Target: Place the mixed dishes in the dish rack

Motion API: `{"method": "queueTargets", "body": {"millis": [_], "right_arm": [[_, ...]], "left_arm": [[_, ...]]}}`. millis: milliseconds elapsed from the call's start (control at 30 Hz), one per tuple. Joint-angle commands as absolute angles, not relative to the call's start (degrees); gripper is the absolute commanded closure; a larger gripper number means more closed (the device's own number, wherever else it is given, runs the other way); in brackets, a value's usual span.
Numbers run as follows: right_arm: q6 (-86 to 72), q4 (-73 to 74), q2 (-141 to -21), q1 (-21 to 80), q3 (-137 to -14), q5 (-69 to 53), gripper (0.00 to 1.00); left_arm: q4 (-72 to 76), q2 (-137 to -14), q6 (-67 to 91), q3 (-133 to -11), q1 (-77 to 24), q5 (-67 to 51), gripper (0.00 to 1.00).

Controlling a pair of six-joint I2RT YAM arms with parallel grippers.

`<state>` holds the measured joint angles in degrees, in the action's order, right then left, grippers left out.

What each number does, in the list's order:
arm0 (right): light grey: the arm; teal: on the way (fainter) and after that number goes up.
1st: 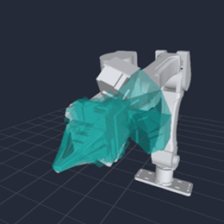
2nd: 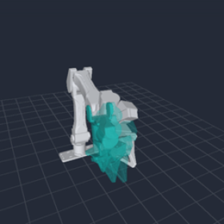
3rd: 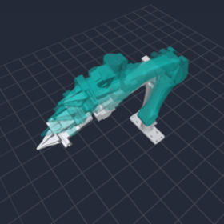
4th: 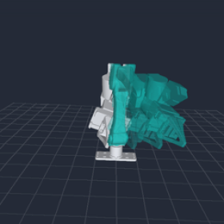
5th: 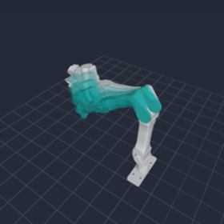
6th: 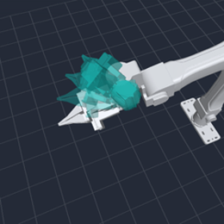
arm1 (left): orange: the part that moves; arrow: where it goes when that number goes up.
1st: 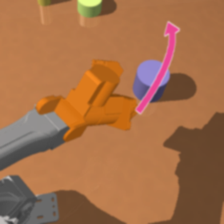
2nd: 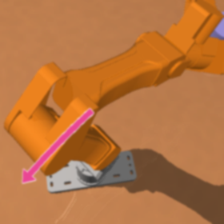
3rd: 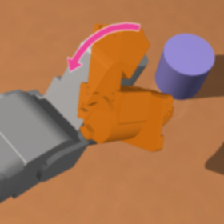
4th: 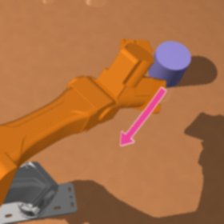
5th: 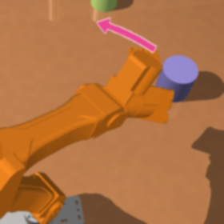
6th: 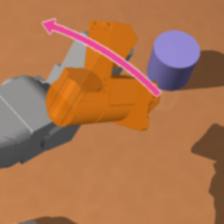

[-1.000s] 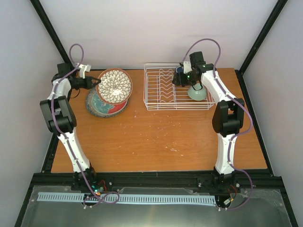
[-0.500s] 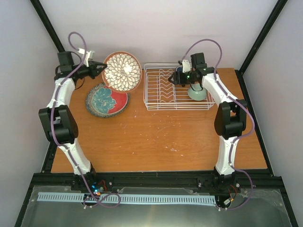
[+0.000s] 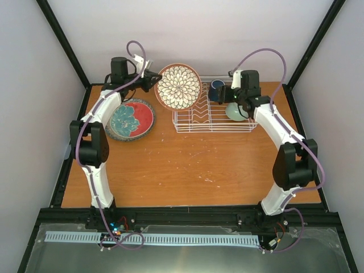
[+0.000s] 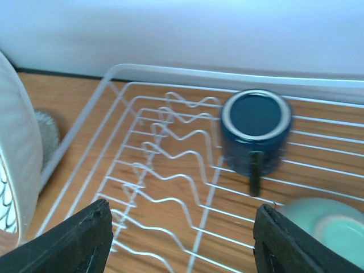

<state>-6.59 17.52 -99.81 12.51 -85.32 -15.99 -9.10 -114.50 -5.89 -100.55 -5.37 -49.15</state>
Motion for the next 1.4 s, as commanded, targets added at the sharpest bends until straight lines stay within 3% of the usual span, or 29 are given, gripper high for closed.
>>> {"method": "queueTargets", "body": {"millis": [0, 633, 1367], "right_arm": [[-8.35, 8.32, -94.69, 11.89, -79.12, -2.9, 0.32], [-10.52, -4.7, -86.27, 9.5, -65.98, 0.66, 0.32], [-10.65, -8.59, -86.75, 9.36, -63.94, -0.97, 0.32]], "left_arm": [[1.01, -114.12, -4.89, -106.53, -6.74, -43.8, 1.0], [15.35, -126.54, -18.25, -116.39, -17.91, -23.1, 0.99], [36.83, -128.63, -26.51, -109.64, -17.93, -21.01, 0.99]]}}
